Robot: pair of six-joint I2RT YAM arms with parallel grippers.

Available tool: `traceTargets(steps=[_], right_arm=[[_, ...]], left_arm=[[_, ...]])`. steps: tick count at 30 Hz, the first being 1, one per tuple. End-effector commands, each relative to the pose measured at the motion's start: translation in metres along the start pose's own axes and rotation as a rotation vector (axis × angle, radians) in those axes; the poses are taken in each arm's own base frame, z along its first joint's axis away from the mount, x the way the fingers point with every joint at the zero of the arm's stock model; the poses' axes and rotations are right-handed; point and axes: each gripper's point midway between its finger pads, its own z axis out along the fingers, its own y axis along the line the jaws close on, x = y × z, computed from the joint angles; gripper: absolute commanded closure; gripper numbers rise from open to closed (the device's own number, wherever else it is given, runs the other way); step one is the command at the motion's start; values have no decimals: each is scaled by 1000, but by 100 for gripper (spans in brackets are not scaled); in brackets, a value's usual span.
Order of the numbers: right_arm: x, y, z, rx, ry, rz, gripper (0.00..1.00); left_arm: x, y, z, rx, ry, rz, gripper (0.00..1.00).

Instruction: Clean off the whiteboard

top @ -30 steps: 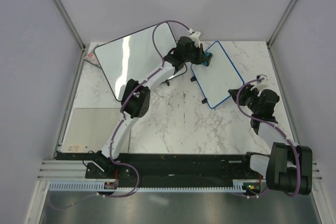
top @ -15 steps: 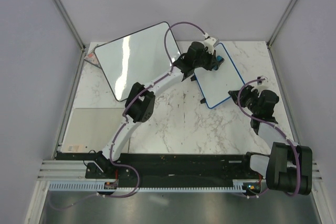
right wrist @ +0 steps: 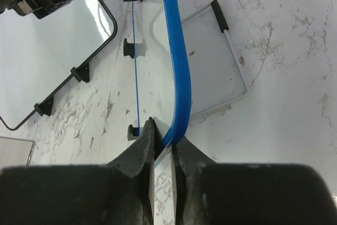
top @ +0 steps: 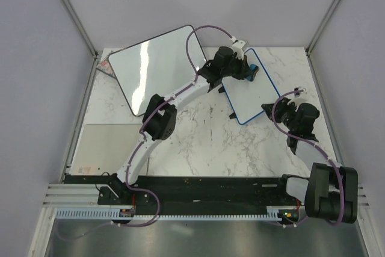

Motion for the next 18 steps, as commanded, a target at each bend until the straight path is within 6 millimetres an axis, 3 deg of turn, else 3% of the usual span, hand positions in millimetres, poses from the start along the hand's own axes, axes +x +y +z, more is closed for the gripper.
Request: traceTargets(steps=[1, 6, 12, 14, 18], right_arm=[[25, -2, -2, -31, 84, -130, 100], [25, -2, -3, -27, 78, -132, 100], [25, -2, -3, -30, 78, -131, 100], [26, -1, -3, -33, 80, -131, 100], [25, 0, -4, -34, 76, -132, 100]], left_arm=[[56, 78, -4, -134, 126, -292, 98], [55, 111, -14, -210, 136, -370, 98], [71, 120, -19, -259, 180, -375, 98], [67, 119, -18, -252, 172, -369, 98], [58, 96, -10, -157, 152, -304, 98]])
